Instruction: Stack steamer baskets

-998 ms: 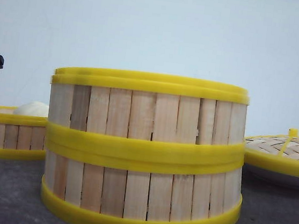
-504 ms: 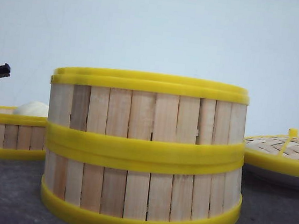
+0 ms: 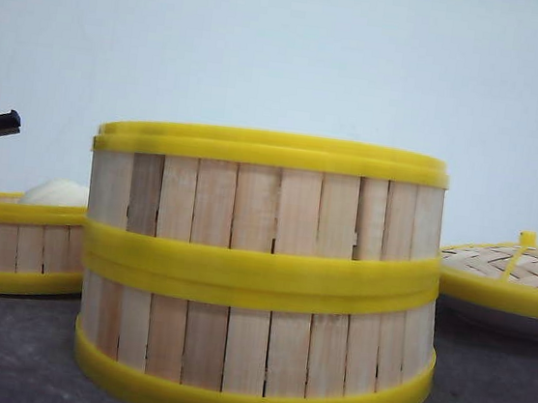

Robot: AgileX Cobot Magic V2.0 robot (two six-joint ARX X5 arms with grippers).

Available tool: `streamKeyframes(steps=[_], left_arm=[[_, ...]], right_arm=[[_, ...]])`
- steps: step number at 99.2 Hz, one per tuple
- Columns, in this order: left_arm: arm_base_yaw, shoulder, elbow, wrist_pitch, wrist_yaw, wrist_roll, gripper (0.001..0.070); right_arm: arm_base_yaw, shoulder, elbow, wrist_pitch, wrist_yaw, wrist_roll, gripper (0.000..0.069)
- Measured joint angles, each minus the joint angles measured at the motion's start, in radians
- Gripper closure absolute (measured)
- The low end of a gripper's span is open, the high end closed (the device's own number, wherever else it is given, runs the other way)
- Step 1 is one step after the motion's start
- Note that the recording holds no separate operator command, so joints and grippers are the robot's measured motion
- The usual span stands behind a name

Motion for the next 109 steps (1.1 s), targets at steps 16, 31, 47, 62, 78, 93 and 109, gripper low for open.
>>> streamKeyframes(steps=[16, 31, 47, 62, 78, 93, 109], left_arm=[[0.002, -0.018, 0.061, -0.101, -0.005, 0.006, 0.0675], [0.005, -0.095, 0.177, -0.214, 0.019, 0.040, 0.0675], [0.003, -0.159, 0.323, -0.351, 0.153, 0.086, 0.0675], [-0.023, -0.186, 0.414, -0.520, 0.315, 0.138, 0.0675], [-0.111, -0.218, 0.433, -0.636, 0.398, 0.204, 0.0676], [-0.231, -0.219, 0.433, -0.685, 0.362, 0.266, 0.0676], [-0.370, -0.217, 0.433, -0.648, 0.241, 0.294, 0.0677]], right_arm=[[0.000, 0.000, 0.000, -0.010, 0.000, -0.002, 0.0392], [0.000, 0.000, 0.000, -0.016, 0.019, -0.020, 0.0392], [0.000, -0.014, 0.000, -0.036, 0.075, -0.027, 0.0392], [0.000, -0.049, 0.000, -0.046, 0.108, -0.027, 0.0392], [0.000, -0.087, 0.000, -0.047, 0.153, -0.027, 0.0392], [0.000, -0.118, 0.000, -0.059, 0.167, -0.027, 0.0392], [0.000, -0.136, 0.000, -0.076, 0.177, -0.027, 0.0392]])
